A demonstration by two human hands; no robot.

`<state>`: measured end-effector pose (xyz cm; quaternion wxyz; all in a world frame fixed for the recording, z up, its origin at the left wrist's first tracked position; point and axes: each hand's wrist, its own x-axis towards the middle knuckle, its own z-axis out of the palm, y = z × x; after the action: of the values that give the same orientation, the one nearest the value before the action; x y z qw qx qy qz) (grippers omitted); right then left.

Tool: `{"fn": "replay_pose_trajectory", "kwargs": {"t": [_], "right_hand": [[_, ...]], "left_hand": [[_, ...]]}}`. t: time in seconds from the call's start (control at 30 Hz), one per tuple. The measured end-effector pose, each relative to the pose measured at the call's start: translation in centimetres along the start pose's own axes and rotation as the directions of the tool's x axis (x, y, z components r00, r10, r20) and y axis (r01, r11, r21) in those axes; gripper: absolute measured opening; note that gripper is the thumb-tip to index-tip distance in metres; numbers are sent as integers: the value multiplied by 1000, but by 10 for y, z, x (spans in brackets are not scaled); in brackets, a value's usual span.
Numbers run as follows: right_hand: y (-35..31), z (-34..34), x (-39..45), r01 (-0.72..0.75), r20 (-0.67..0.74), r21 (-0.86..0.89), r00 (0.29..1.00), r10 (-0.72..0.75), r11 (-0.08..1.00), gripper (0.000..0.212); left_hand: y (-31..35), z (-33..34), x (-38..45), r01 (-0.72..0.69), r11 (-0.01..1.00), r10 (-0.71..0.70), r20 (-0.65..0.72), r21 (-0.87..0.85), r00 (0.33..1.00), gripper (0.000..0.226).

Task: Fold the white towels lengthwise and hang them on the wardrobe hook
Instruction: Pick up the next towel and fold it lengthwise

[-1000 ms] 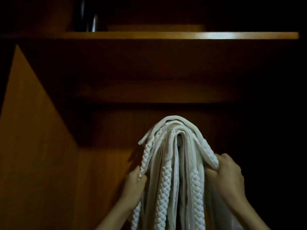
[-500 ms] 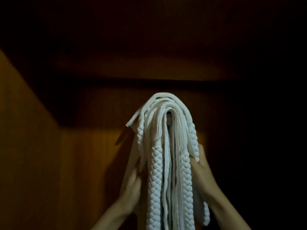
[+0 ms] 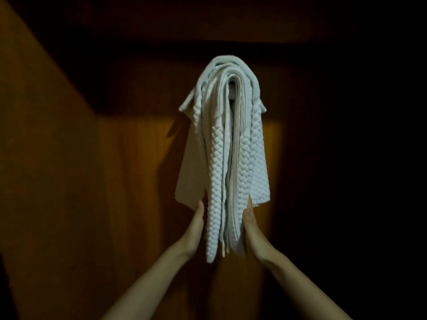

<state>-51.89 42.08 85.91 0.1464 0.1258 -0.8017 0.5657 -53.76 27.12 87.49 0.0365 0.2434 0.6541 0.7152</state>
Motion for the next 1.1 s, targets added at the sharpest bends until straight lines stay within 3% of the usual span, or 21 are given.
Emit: {"fn": "replay_pose_trajectory", "kwargs": {"t": [0.07,0.13,0.2,0.27,0.33,0.43,0.57,0.67,0.8,0.87,0.93,1.1], "right_hand": [[-1,2,-14,-57,98,-146,993,72,988,72],[2,-1,-31,-173,179,-326,954,240,929,70],[-1,-4,-46,-223,155,-496,928,339,839,58],[-7,-2,-58,-200,89,-569,949,302,798,44],[-8,0,-71,-188,66,-558,961,269,809,32],[-10,5,-88,-164,147,-598,940,308,785,23],[-9,18,-111,-119,266,-607,901,342,786,17],[-13,41,-129,-103,397,-568,835,382,816,13],[-20,87,-140,-40,513,-561,768,385,827,17],[-23,115,-146,17,584,-539,728,359,842,13],[-28,147,-153,63,646,-514,685,337,856,22],[-42,238,-177,218,784,-429,571,242,877,26]], "left_hand": [[4,-3,-4,76,994,-70,-75,85,995,44],[7,-8,-8,121,953,-81,-153,278,985,45],[16,-13,-16,196,877,-100,-232,439,967,50],[29,-16,-26,229,807,-89,-271,544,958,46],[33,-23,-37,228,809,-82,-278,543,957,37],[33,-38,-67,315,805,-204,-265,502,942,25],[31,-62,-122,376,704,-387,-118,602,914,22],[26,-77,-169,395,589,-495,-71,705,866,25],[16,-97,-234,421,472,-545,-119,775,830,28],[11,-111,-267,451,391,-598,-151,802,787,30],[7,-126,-302,494,320,-646,-195,809,738,33],[-9,-168,-393,618,234,-666,-340,751,664,26]]}}
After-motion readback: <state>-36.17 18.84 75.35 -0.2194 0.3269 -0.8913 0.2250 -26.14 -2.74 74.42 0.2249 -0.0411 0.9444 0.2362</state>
